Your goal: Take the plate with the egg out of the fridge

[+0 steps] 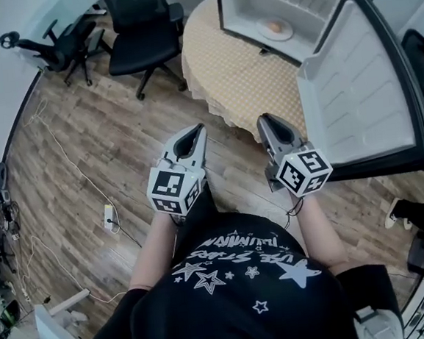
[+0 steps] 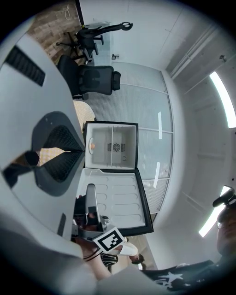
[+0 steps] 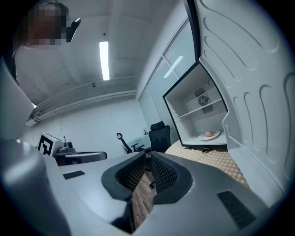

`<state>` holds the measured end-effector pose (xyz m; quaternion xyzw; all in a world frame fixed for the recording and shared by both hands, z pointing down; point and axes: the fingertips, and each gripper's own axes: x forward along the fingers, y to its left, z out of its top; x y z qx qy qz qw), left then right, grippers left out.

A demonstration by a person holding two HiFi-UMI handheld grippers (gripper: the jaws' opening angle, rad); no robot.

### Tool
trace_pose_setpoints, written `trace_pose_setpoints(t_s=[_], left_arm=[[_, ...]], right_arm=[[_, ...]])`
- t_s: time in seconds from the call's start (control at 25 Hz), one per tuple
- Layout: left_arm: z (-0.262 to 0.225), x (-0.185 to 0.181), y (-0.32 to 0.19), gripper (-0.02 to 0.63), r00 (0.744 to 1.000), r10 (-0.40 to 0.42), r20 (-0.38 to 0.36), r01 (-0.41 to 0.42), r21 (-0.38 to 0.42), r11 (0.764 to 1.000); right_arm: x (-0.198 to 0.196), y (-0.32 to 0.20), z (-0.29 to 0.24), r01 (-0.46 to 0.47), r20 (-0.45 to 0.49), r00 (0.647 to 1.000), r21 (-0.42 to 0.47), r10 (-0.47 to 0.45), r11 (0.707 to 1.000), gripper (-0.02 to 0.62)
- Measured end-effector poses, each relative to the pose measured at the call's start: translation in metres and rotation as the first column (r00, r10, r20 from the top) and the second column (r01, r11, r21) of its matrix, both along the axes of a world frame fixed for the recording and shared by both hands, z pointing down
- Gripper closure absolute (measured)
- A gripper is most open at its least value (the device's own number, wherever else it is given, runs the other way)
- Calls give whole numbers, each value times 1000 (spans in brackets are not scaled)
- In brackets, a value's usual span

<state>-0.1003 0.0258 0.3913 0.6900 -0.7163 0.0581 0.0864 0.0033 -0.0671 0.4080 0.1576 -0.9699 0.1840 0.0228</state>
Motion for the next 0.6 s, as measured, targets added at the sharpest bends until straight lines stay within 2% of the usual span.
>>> trace_pose_setpoints(t_s=[0.24,0.6], left_arm=[[-5,-25,-54,597,996,93,8,-93,32,995],[-2,-74,-146,597,968,252,-10,-252,5,968]], right_arm=[[-10,-40,-1,-106,5,994,16,106,994,543],[-41,-116,-4,-283,-9,959,0,283,959,543]])
